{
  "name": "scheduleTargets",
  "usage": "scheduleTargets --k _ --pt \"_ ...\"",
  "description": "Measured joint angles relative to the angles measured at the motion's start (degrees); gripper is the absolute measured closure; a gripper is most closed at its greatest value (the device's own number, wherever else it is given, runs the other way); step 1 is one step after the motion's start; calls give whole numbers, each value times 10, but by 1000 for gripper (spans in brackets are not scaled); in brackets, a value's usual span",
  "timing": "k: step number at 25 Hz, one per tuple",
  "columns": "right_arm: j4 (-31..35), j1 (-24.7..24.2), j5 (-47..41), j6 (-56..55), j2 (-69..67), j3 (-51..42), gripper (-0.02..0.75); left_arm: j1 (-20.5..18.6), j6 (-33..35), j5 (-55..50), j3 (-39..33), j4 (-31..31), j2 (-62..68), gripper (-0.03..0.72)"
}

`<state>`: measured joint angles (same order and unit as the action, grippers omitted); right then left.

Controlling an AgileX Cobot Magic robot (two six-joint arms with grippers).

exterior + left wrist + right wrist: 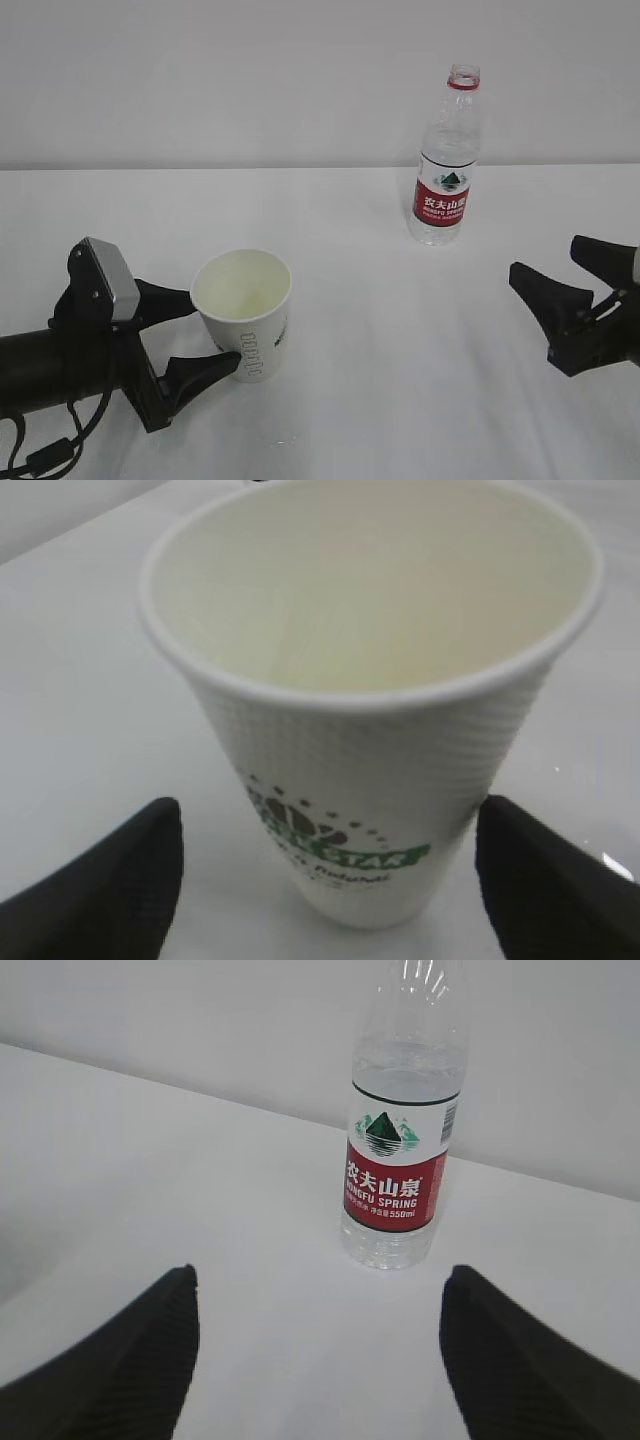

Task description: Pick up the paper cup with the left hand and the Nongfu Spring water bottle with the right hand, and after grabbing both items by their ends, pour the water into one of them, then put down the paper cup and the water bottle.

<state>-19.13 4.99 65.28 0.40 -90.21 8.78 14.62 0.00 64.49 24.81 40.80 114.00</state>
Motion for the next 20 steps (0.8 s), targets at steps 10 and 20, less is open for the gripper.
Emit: scheduleTargets --k 10,20 --pt "1 0 0 2 0 0 170 29 0 -45 30 -1 1 6" --pt "1 0 0 2 0 0 170 38 0 -56 56 0 29 10"
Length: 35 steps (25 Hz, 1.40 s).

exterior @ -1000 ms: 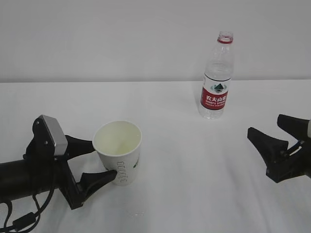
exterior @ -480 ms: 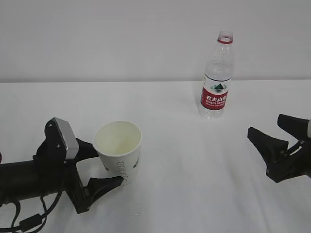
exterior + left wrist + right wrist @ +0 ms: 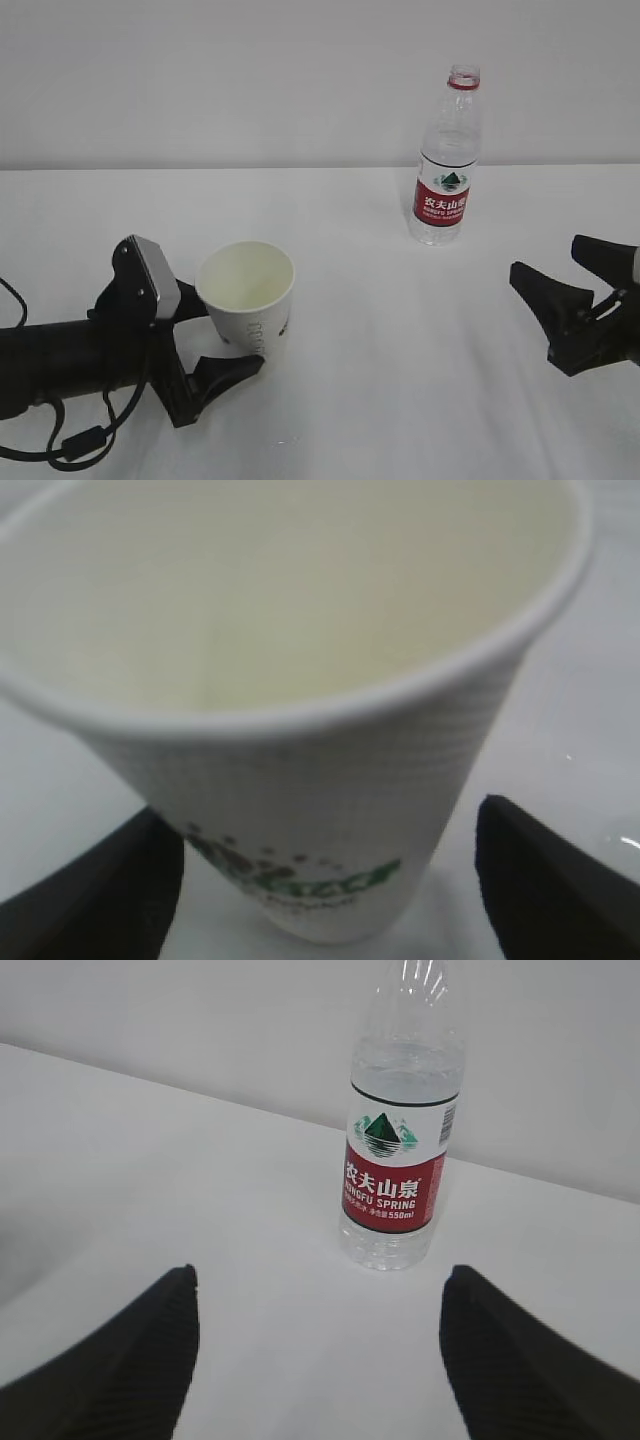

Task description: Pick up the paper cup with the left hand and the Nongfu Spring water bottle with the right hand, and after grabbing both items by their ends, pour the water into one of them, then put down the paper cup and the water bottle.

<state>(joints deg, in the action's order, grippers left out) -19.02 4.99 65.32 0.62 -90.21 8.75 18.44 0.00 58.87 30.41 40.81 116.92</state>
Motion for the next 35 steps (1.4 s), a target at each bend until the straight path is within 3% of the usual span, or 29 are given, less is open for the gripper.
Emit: scheduleTargets --k 18,26,35 --pt "17 0 1 1 0 0 170 34 0 -16 68 0 38 25" --pt "22 0 1 10 0 0 170 34 0 -16 68 0 41 102" --pt "25 0 1 14 0 0 170 34 0 5 68 -19 41 113"
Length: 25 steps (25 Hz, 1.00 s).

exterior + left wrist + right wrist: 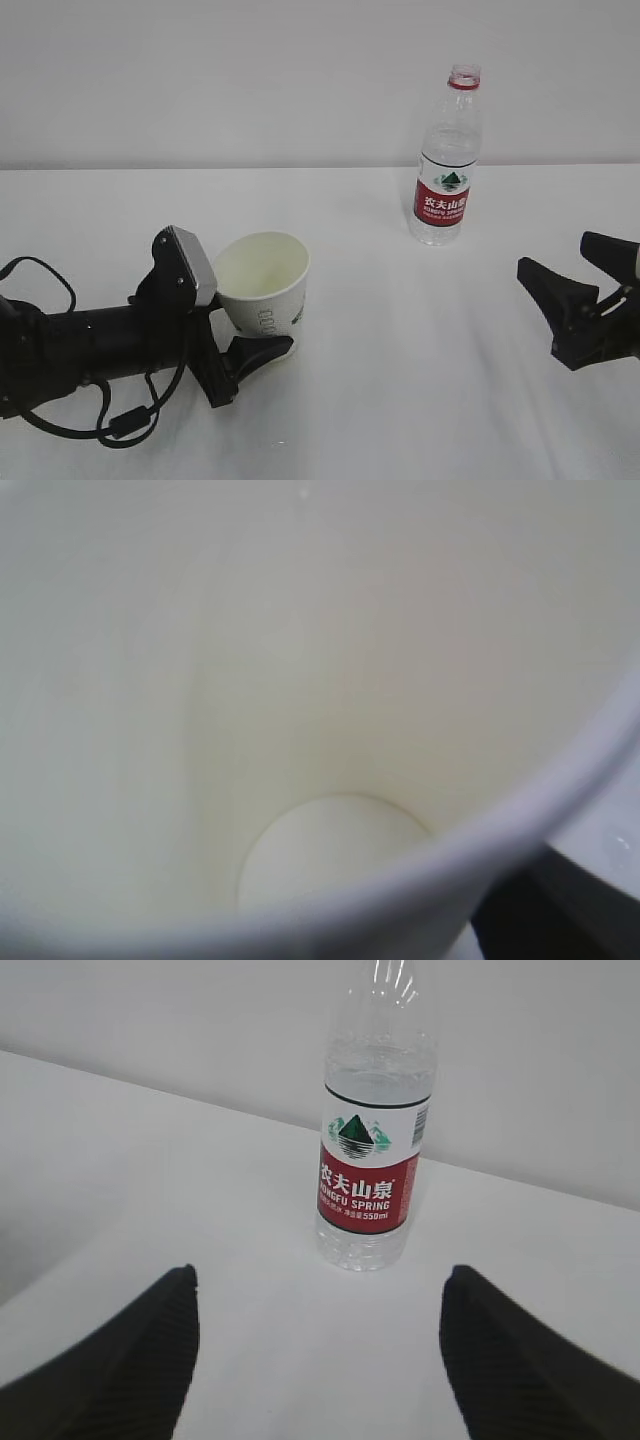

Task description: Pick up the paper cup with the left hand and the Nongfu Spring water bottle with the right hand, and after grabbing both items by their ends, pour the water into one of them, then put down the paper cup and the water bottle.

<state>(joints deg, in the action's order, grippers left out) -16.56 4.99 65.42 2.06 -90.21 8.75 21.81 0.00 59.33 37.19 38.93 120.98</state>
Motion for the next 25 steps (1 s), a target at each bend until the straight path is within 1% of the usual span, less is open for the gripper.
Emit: scheduleTargets --k 3,9,15,25 --pt "0 0 0 1 0 0 170 0 -14 0 -11 -8 -3 114" --pt "0 0 0 1 0 0 170 0 -17 -8 -46 -15 -56 114" --pt "0 0 0 1 0 0 170 0 -18 -8 -90 -75 -113 114" --pt "1 0 0 1 0 0 170 0 -19 -8 -153 -134 -214 114"
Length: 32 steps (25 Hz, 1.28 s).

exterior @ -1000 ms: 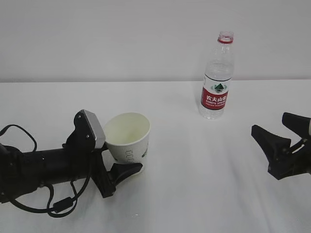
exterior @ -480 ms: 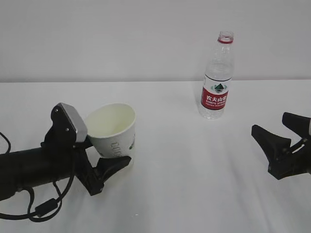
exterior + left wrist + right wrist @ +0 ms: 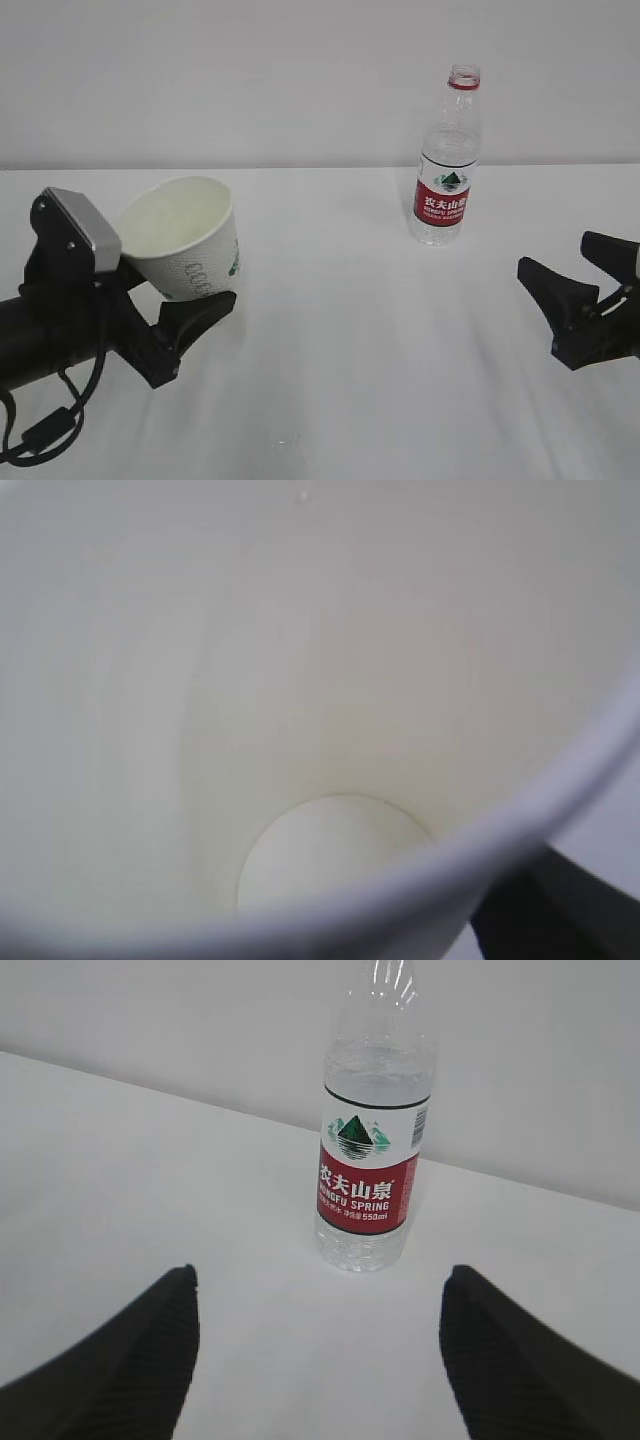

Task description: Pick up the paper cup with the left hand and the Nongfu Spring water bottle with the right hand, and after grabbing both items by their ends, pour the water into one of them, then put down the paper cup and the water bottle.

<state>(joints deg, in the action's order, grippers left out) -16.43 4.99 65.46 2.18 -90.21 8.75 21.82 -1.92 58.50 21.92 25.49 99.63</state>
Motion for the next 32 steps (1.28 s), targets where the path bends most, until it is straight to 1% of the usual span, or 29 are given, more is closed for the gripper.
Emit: scheduleTargets --k 5,8,11,19,23,32 --pt "0 0 1 0 0 0 170 0 0 -4 -36 -26 -55 115" --pt "0 0 1 0 0 0 170 1 0 -47 -51 -45 -88 115" --pt "0 0 1 0 0 0 170 1 0 -114 -54 -54 -122 115" --pt "0 0 1 0 0 0 170 1 0 -168 -55 -114 -191 115" --pt "0 0 1 0 0 0 170 1 0 -199 -55 -158 -206 116" --pt "0 0 1 23 -2 0 170 1 0 -207 -57 -168 -207 117"
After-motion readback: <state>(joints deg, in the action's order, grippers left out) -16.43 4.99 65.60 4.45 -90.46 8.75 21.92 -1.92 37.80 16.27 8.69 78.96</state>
